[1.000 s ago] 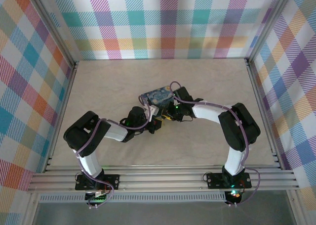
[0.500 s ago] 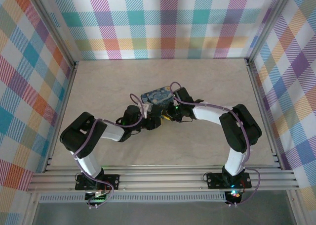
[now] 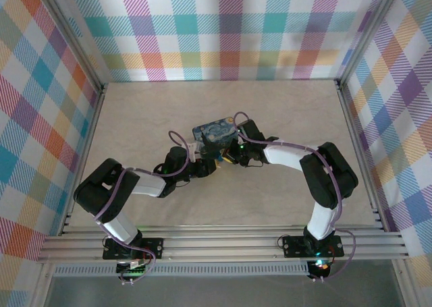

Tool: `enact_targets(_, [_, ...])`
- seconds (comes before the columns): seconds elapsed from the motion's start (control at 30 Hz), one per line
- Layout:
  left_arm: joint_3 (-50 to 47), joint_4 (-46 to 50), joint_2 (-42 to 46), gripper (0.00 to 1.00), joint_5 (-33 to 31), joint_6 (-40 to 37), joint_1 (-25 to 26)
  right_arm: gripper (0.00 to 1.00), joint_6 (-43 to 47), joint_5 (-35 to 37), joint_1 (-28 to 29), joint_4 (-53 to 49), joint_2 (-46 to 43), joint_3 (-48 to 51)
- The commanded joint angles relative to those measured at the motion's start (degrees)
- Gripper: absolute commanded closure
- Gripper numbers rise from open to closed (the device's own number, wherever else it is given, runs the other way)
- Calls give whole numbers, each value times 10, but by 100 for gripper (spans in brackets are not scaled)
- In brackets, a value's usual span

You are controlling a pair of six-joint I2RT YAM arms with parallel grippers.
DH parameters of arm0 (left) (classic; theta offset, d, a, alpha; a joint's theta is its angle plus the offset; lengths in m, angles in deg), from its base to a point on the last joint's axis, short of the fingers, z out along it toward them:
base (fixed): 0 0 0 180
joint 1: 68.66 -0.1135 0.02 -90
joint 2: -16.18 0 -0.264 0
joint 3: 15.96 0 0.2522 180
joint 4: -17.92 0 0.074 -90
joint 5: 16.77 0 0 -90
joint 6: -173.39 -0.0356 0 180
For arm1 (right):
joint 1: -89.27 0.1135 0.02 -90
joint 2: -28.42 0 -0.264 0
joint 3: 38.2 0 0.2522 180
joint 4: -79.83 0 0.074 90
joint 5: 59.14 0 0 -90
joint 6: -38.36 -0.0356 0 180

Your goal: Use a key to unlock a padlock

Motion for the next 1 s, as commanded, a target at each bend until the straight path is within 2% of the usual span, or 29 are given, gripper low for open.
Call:
enact_targets(0.0, [5,30,15,61,-12,-20,-5,90,-11,14,6,29,-22,23])
enact_targets(0.17, [0,33,20,63,-16,-23,-5,63,22,67,23,33,-31,31])
enact_targets(0.33, [-13,44,36,63,-21,-29,-5,47,47,103,42,49,-17,31])
enact_targets(0.5, [-28,67,63,63,-34,-44,-6,43,63,125,58,47,4,13])
enact_targets(0.7, [-41,87,89,63,-41,-56,-10,42,83,179,75,23,18,-7])
enact_targets(0.97, [-52,101,109,63,-40,-66,-14,42,114,217,82,71,27,6])
